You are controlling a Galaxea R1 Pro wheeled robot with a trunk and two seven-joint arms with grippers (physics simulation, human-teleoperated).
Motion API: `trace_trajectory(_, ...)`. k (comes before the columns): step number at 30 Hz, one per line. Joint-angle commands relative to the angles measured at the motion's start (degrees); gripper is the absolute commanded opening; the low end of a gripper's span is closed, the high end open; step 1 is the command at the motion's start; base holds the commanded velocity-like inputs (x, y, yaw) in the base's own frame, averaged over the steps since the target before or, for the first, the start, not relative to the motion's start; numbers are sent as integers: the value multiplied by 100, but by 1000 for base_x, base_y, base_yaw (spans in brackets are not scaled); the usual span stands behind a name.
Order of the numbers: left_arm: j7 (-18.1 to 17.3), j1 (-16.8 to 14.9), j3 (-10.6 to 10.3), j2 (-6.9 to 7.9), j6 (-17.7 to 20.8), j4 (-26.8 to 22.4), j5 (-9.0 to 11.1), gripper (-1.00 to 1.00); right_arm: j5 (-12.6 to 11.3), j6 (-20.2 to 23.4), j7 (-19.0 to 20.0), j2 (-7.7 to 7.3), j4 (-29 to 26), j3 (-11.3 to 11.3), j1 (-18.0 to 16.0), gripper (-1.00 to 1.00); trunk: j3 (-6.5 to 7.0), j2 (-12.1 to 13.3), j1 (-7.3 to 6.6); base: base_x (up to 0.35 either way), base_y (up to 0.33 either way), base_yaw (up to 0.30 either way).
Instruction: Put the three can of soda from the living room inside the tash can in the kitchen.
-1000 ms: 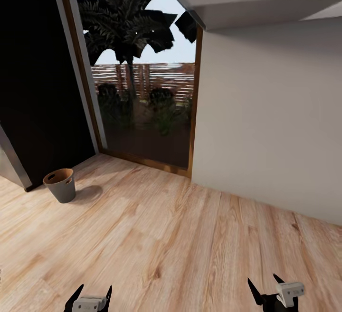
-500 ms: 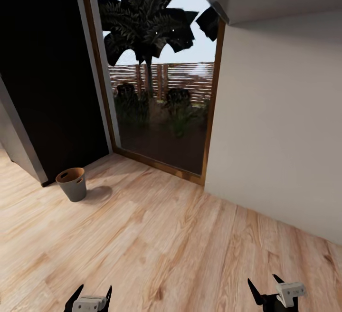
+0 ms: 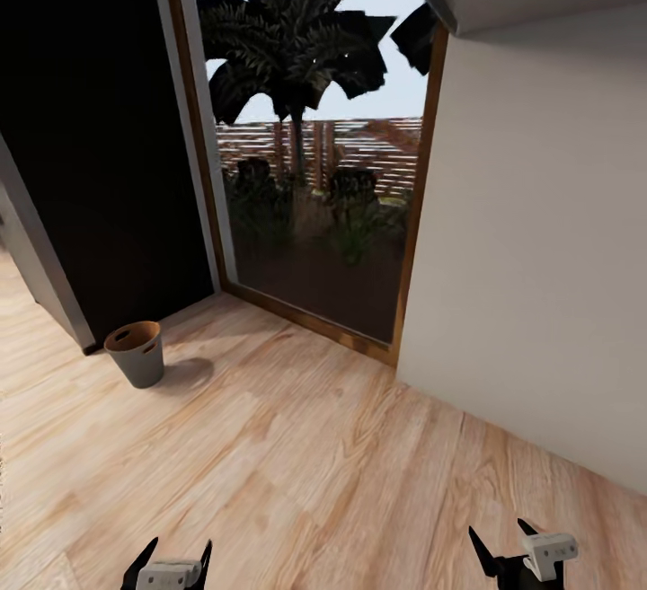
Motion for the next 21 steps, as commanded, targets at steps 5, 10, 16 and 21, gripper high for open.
trace_trajectory(5, 0, 0, 0, 0, 0, 0, 0, 100, 0, 0, 0, 5, 2, 0, 0, 100, 11, 0, 0, 223, -150, 229)
trace_trajectory(10, 0, 0, 0, 0, 0, -3, 0, 100, 0, 0, 0, 8, 4, 0, 0, 100, 29, 0, 0, 196, -139, 240)
trace_trajectory(16, 0, 0, 0, 0, -3, -4, 0, 100, 4, 0, 0, 6, 7, 0, 0, 100, 54, 0, 0, 189, -136, 241)
trace_trajectory(21, 0, 0, 0, 0, -6, -8, 0, 100, 8, 0, 0, 7, 7, 0, 0, 100, 74, 0, 0, 187, -135, 241)
